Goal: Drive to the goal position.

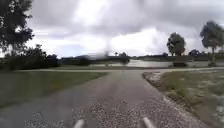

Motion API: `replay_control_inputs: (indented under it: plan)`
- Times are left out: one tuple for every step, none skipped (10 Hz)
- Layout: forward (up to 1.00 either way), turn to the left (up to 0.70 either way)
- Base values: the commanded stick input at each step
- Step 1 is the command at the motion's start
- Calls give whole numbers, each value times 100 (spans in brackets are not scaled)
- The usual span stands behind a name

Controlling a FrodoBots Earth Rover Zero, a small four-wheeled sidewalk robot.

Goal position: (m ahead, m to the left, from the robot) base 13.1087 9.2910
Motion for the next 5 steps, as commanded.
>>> replay_control_inputs:
  plan:
    - [70, 0]
    - [70, 0]
    - [70, 0]
    - [70, 0]
    - [70, 0]
